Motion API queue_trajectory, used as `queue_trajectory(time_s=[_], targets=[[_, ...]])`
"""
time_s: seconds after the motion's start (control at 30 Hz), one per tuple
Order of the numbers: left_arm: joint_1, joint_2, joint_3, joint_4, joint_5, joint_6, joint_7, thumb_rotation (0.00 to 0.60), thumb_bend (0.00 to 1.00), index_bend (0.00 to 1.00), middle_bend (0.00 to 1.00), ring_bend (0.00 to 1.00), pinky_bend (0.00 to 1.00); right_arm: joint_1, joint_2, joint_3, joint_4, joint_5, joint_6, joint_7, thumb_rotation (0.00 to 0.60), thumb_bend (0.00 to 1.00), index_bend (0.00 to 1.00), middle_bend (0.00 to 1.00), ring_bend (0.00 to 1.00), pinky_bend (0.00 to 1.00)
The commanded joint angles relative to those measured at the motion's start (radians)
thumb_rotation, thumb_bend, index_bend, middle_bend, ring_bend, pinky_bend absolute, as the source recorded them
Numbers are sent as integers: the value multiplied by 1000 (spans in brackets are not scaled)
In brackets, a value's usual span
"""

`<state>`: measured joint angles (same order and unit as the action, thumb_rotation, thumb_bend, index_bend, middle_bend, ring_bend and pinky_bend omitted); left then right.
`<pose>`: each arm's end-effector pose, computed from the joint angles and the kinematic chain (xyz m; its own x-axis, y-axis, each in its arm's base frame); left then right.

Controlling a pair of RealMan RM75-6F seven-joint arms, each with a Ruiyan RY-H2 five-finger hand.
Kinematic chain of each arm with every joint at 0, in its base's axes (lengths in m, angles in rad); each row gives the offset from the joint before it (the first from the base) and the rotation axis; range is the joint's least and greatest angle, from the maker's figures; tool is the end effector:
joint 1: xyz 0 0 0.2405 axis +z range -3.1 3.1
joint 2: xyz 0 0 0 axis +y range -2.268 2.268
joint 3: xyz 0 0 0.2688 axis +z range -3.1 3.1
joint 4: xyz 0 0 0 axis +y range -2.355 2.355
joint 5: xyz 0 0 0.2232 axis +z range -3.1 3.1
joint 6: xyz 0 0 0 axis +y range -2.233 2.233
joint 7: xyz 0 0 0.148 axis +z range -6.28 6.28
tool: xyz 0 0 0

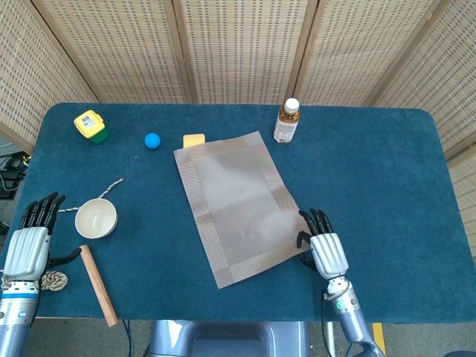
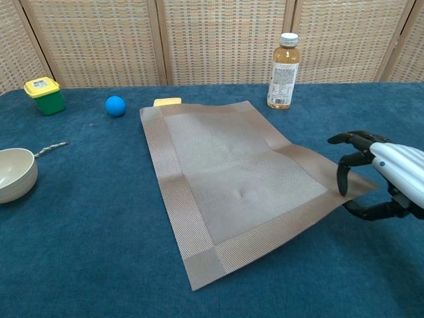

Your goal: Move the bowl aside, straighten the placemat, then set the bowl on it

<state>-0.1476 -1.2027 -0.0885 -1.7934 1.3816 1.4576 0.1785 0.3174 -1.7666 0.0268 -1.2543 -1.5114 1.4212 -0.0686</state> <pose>-0.2804 0.2086 0.1166 0.3016 0.0105 0.9534 0.9532 0.0211 -0.3017 -0.2400 -0.2390 -0.0503 0.2082 -0.0661 0.9758 -0.9502 -0.2500 0.1858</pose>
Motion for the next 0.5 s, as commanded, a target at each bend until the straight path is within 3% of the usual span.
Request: queue_trajectory(time_s=[0.03, 0.23, 0.5], targets=[[3, 0, 4, -4, 10, 6, 3, 600, 128, 24, 0, 0, 0, -33, 30, -33, -23, -28, 33, 18, 600, 525, 679, 198, 10, 111], [7, 1, 14, -11, 31, 11, 3, 600, 129, 26, 0, 0, 0, -93, 83, -88, -10, -69, 89, 27, 600, 521, 681, 199, 11, 111], [10, 5, 13, -12, 38, 18, -6, 600, 128, 26, 0, 0, 0, -95, 127, -41, 47, -24, 58, 59, 600, 519, 693, 202, 16, 110]])
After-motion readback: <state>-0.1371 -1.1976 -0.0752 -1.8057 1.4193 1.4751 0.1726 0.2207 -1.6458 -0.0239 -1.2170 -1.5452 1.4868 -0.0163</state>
